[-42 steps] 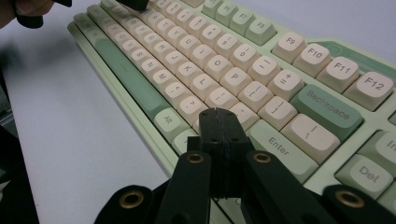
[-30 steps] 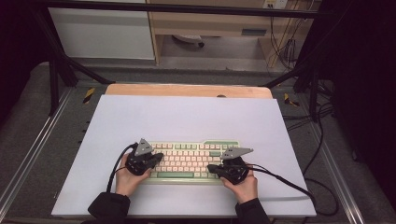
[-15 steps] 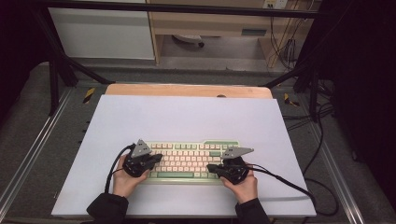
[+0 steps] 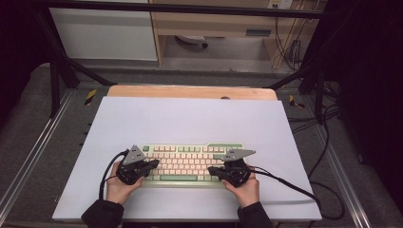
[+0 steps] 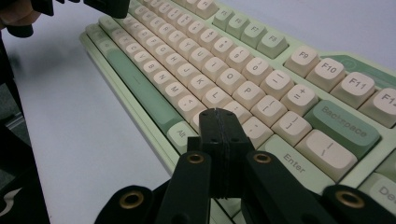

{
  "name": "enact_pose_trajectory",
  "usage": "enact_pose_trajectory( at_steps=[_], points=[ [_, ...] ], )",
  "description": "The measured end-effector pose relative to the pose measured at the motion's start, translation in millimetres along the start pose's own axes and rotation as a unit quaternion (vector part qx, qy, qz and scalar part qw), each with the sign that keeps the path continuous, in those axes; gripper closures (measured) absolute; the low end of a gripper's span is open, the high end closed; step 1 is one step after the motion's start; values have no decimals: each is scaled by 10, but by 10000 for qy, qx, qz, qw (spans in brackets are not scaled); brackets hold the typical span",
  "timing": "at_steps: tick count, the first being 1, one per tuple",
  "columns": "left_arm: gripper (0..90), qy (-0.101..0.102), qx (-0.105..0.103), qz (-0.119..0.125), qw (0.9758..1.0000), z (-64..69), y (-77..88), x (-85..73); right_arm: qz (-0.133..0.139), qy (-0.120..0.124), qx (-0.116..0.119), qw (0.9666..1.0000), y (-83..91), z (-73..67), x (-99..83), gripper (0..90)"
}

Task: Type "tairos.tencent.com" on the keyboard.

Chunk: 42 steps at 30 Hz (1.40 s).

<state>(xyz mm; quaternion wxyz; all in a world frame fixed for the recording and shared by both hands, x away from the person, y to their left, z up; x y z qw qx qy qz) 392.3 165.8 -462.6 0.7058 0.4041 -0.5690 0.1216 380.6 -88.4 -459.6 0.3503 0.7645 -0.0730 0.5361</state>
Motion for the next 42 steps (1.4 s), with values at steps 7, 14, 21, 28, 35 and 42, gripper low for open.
enact_pose_trajectory(
  at_steps=[7,14,21,28,35,42],
  points=[
    [896,-6,-11,-11,10000,-8,56,-32,12,27,41,10000,-70,-49,54,900],
    [896,-5,-9,-27,10000,-32,106,-75,15,52,89,9999,-166,-109,112,900],
    [896,44,25,-25,10000,-67,146,-109,18,124,108,9999,-296,-181,183,900],
    [896,57,28,-18,10000,-77,146,-112,-10,111,191,9998,-461,-256,209,900],
    [896,68,23,-7,10000,-83,145,-109,-62,45,233,9997,-574,-268,146,900],
    [896,67,19,-7,10000,-82,142,-111,-107,105,281,9995,-666,-329,160,900]
  ],
)
Point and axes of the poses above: each handheld gripper's, and its own axes: y roughly backward along the jaws, x roughly out of its top, z roughly to its right, the point moved 7 cm from there along -y, roughly forward along the jaws, and after that the axes turned 11 degrees about z, right-handed, at the moved point
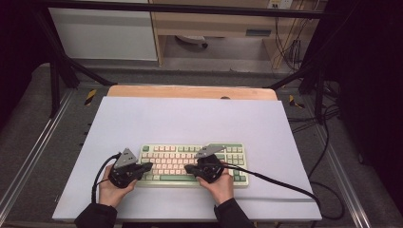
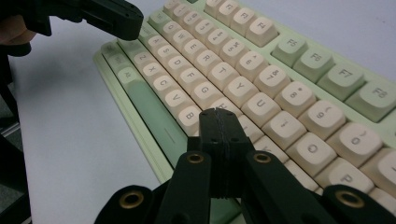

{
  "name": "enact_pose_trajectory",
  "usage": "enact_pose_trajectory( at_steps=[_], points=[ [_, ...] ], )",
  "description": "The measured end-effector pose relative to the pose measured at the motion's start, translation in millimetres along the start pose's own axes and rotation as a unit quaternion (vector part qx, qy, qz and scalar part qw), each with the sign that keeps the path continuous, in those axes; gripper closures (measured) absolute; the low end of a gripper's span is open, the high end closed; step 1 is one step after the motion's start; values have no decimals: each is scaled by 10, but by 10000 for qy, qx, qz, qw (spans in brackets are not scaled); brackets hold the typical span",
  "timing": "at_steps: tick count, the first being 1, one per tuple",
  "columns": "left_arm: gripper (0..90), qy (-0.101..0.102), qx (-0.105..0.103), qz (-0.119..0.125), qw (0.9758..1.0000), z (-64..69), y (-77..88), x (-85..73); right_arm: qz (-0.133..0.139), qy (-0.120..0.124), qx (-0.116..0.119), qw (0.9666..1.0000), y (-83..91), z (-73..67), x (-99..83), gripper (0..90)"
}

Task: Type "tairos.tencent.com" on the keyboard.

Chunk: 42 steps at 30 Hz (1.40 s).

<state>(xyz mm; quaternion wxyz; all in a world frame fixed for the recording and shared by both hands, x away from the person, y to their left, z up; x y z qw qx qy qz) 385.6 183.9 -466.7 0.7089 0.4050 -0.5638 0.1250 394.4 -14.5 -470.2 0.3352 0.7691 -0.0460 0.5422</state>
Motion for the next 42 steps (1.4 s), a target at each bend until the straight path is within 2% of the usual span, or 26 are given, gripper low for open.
enact_pose_trajectory(
  at_steps=[7,18,28,42],
  points=[
    [896,9,5,12,10000,-4,4,3,-68,20,28,10000,-83,-28,-17,900],
    [896,4,3,16,10000,-2,5,4,-96,45,31,9999,-99,-26,-38,900],
    [896,-9,-9,20,10000,12,4,13,-90,168,-28,9998,115,-9,24,900],
    [895,-101,-108,-3,9999,139,-66,82,49,-11,-162,9999,387,175,-56,900]
  ],
)
Point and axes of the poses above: each handheld gripper's, and its own axes: y roughly backward along the jaws, x roughly out of its top, z roughly to its right, the point moved 7 cm from there along -y, roughly forward along the jaws, and after that the axes turned 11 degrees about z, right-handed, at the moved point
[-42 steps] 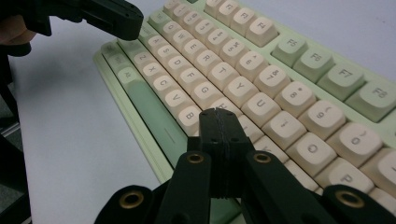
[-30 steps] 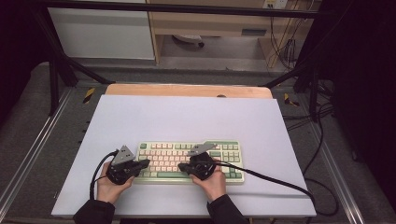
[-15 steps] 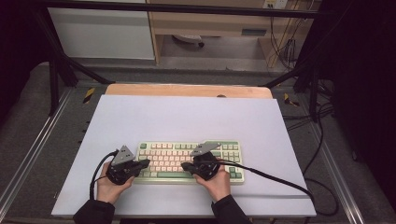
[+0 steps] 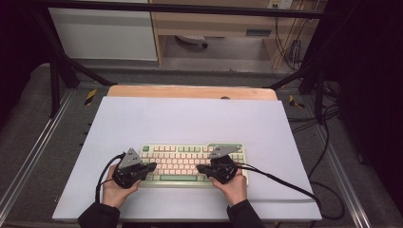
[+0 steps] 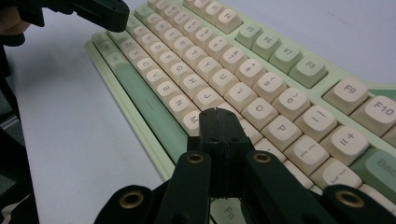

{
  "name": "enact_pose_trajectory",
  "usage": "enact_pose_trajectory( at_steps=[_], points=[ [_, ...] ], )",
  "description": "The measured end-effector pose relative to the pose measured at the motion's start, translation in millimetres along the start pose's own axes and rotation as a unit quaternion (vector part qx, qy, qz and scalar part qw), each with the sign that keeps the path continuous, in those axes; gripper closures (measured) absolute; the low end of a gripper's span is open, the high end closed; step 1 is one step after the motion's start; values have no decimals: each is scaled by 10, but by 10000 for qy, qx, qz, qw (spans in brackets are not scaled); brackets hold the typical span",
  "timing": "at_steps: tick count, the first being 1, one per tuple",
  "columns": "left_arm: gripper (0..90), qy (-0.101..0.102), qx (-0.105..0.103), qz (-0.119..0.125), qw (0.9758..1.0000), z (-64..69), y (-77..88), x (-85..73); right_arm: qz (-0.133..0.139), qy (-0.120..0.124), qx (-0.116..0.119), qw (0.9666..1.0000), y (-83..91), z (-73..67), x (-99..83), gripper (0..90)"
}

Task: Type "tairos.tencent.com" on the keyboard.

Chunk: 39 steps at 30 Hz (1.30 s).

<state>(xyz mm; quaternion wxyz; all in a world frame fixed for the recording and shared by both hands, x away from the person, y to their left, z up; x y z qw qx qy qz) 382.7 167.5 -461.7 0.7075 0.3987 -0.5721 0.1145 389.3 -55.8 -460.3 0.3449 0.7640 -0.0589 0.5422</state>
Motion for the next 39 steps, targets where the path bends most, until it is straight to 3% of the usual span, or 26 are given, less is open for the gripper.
enact_pose_trajectory(
  at_steps=[18,39],
  points=[
    [895,-129,-166,-126,9997,196,-220,112,25,1,-93,10000,135,69,-52,900],
    [895,-175,-257,-314,9990,237,-318,-31,42,-56,-131,9999,189,104,-113,900]
  ],
)
Point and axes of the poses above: each handheld gripper's, and its own axes: y roughly backward along the jaws, x roughly out of its top, z roughly to its right, the point moved 7 cm from there along -y, roughly forward along the jaws, and after that the axes turned 11 degrees about z, right-handed, at the moved point
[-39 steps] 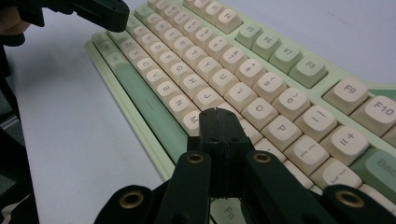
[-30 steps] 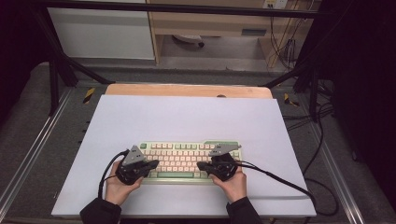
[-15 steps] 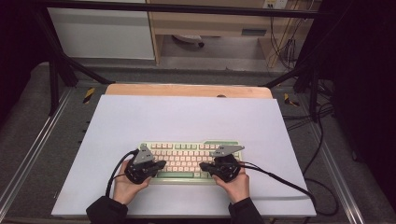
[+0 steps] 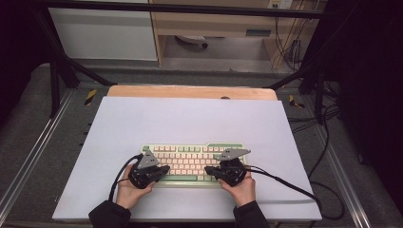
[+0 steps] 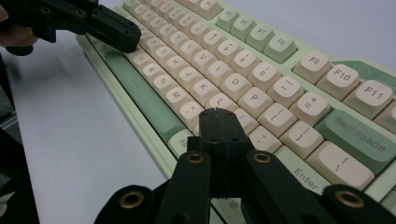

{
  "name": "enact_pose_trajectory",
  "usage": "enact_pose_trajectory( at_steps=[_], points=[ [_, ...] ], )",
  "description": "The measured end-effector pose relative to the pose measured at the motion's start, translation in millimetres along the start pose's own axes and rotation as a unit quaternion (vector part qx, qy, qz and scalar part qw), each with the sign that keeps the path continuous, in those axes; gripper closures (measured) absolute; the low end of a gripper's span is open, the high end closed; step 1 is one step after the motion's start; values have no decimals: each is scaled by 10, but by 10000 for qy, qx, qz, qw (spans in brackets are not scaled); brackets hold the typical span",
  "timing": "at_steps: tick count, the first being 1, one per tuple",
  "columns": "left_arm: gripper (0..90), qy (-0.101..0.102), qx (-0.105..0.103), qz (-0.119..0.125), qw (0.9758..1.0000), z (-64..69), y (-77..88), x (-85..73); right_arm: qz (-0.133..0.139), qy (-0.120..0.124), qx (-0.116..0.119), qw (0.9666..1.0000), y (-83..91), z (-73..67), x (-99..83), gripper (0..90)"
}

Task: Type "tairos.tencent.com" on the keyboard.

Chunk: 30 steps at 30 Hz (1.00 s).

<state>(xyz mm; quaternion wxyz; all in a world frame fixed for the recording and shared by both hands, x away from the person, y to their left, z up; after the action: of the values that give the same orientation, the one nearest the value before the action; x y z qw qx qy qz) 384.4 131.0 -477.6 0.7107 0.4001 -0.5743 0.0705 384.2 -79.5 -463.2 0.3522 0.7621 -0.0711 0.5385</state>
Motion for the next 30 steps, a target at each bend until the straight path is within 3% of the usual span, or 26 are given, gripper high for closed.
enact_pose_trajectory(
  at_steps=[12,30],
  points=[
    [896,14,8,135,9999,1,80,30,6,0,10,10000,-5,0,-2,900],
    [896,102,211,246,9994,-127,139,144,-10,6,9,10000,-5,5,-3,900]
  ],
)
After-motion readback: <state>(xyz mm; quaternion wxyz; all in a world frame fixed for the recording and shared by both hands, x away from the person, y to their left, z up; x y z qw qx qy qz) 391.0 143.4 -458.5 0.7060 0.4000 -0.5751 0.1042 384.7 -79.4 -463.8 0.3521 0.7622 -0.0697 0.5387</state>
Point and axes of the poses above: each handheld gripper's, and its own axes: y roughly backward along the jaws, x roughly out of its top, z roughly to its right, the point moved 7 cm from there along -y, roughly forward along the jaws, and after that the axes turned 11 degrees about z, right-handed, at the moved point
